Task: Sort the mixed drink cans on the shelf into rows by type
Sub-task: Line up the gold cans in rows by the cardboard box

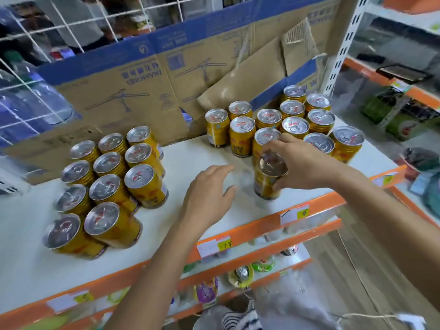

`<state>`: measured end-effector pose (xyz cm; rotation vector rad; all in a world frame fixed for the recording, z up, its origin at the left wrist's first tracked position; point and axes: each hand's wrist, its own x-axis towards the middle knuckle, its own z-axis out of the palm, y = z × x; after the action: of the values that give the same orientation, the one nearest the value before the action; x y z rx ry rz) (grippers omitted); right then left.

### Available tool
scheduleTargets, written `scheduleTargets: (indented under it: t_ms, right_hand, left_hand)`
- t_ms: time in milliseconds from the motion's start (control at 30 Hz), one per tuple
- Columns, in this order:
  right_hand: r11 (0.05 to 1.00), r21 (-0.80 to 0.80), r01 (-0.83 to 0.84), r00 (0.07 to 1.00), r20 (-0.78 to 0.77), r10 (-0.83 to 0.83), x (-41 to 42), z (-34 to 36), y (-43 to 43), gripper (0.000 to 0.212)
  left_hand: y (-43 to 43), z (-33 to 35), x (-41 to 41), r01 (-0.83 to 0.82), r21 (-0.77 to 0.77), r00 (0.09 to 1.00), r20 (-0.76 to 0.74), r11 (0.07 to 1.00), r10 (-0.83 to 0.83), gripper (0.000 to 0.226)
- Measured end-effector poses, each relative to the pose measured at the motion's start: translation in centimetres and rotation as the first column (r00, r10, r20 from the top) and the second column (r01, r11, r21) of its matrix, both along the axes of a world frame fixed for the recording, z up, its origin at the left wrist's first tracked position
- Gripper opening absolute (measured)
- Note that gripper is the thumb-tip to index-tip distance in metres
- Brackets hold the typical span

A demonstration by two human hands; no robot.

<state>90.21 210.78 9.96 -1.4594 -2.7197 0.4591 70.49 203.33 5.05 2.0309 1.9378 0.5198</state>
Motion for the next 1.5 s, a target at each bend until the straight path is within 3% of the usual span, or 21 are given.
scheduleTargets:
  t_ms: [267,433,633,867,1500]
  right_hand:
    - [0.974,-0.117,-0.195,0.949,-0.274,0.157,-8.8,-0.6,-1.3,0.069]
    - [0.962,-0.148,-0.230,0.931,-0.322,0.173,-13.2,-1.5,-2.3,0.071]
    - [0.941,-0.191,-0.280,0.908,-0.371,0.195,-16.7,-1.9,-3.7,0.072]
    - [0.918,-0.086,-0.386,0.892,-0.289,0.348,-18.6,-2.2,-5.4,0.075]
    - [0.949,-0.148,-0.278,0.938,-0.255,0.235,-20.1,-2.7,-8.1,0.078]
  left_hand:
    - [-5.3,1.6,-7.8,-0.209,0.206,0.977,-0.006,0.956,0.214,0.029]
    - [-8.5,1.8,-12.4,-0.340,0.256,0.920,-0.110,0.905,0.377,0.026]
    - [-10.9,0.7,-15.4,-0.419,0.237,0.884,-0.116,0.877,0.453,0.020]
    - [-11.1,1.1,-16.0,-0.399,0.222,0.913,0.006,0.890,0.408,0.023]
    - [-10.9,0.3,-17.3,-0.280,0.321,0.955,-0.002,0.905,0.297,0.018]
